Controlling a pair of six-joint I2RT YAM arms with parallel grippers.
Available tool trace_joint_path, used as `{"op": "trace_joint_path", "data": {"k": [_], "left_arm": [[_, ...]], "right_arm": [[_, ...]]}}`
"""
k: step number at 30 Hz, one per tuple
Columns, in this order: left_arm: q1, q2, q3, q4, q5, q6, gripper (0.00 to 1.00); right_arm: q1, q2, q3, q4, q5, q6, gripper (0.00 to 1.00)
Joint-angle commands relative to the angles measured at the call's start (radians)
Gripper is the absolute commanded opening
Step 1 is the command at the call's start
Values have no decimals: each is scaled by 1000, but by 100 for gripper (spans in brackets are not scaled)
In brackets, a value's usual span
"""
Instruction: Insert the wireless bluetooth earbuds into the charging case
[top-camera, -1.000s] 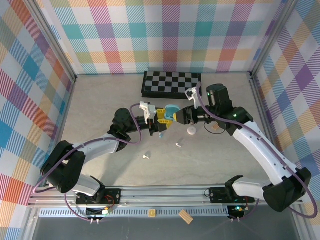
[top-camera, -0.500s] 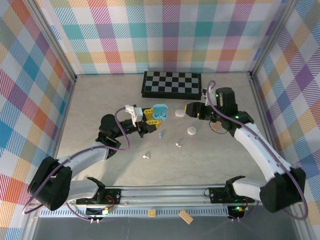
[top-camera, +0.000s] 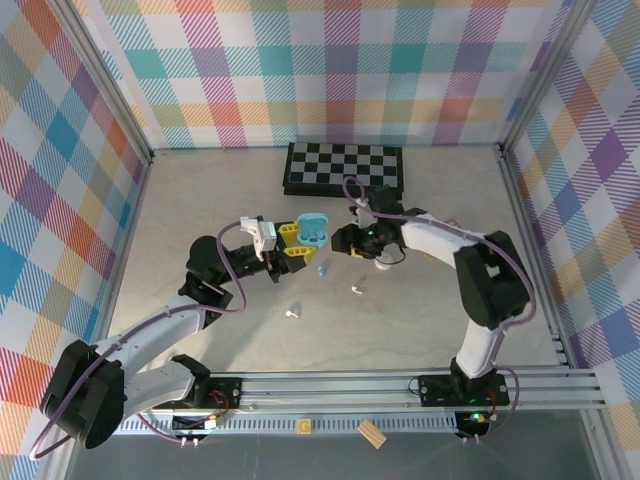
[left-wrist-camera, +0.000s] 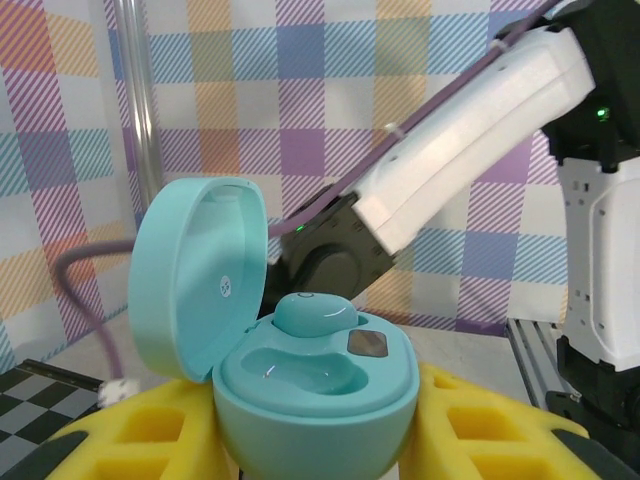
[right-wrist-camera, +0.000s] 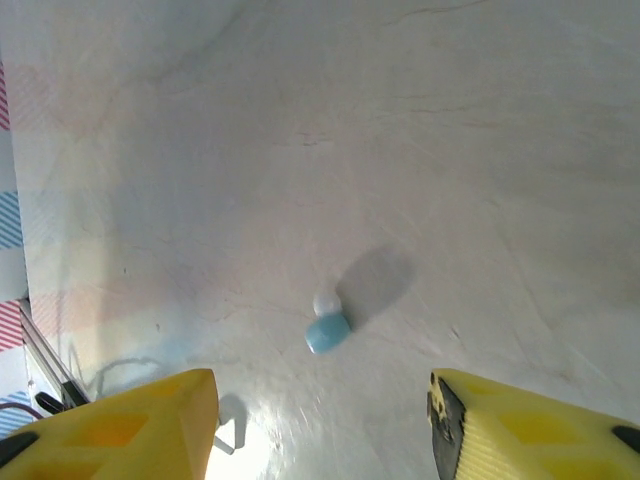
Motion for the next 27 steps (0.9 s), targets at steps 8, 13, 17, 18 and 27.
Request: {"op": "trace_joint_path", "data": {"k": [8,13,17,18,27], "left_arm": [[2,-53,-2,-65,-8,48,37],[1,-57,-2,-59,-12,47,37],[2,-63,-1,-60,-14,45,37],[1,-63,-1,-59,-14,46,37],[1,-55,5,-55,-2,55,37]], "right_arm": [[64,230,154,34,-101,-60,56],[97,231,134,32,-113,-89,51],[112,182,69,36,-111,-84,49],[117,169,49,38,-107,-80,49],[149,69,-50,44,-90,-52,48]]}}
